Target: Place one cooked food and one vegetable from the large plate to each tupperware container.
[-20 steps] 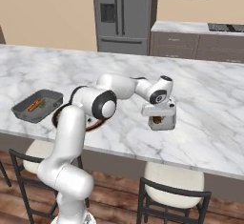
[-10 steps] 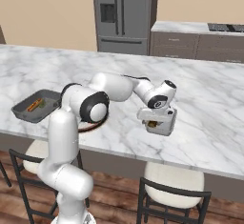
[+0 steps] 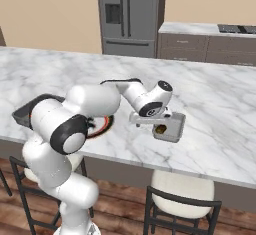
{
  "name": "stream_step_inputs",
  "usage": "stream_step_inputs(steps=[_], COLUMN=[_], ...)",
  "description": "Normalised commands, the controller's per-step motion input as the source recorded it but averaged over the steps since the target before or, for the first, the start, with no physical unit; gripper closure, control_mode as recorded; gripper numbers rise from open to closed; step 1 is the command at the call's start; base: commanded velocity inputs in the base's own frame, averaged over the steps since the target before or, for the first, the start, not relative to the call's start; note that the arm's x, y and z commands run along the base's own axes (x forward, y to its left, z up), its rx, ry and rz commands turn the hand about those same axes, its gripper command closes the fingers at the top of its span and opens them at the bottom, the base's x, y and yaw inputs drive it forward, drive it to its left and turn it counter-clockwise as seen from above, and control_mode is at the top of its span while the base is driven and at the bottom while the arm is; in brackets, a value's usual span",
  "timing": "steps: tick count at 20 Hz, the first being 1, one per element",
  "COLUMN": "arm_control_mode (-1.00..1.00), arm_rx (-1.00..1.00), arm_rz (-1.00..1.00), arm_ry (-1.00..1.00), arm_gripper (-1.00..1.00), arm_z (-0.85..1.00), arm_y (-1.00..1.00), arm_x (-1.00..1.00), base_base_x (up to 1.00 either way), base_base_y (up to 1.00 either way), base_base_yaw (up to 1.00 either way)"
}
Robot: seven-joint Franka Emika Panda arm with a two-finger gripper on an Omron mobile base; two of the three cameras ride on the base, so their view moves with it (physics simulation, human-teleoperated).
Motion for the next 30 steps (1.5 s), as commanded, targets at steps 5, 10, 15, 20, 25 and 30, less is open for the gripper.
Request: stream_step_inputs(steps=[5, 10, 15, 20, 25, 30], arm_control_mode=[-1.0, -1.0, -1.0, -1.0, -1.0, -1.0], arm_rx=[-0.01, -0.04, -0.01, 0.0, 0.0, 0.0], arm_rz=[0.0, 0.0, -0.03, 0.0, -0.01, -0.31], arm_ry=[0.03, 0.12, 0.03, 0.01, 0.0, 0.0], arm_gripper=[-1.0, -1.0, -1.0, -1.0, -1.0, -1.0], arm_z=[0.57, 0.25, 0.1, 0.0, 0.0, 0.0], arm_y=[0.97, 1.0, 1.0, 1.0, 0.99, 0.91], arm_x=[-0.23, 0.0, 0.05, 0.23, 0.19, 0.12], base_base_x=[0.0, 0.0, 0.0, 0.0, 0.0, 0.0], base_base_y=[0.0, 0.0, 0.0, 0.0, 0.0, 0.0], base_base_yaw=[0.0, 0.0, 0.0, 0.0, 0.0, 0.0])
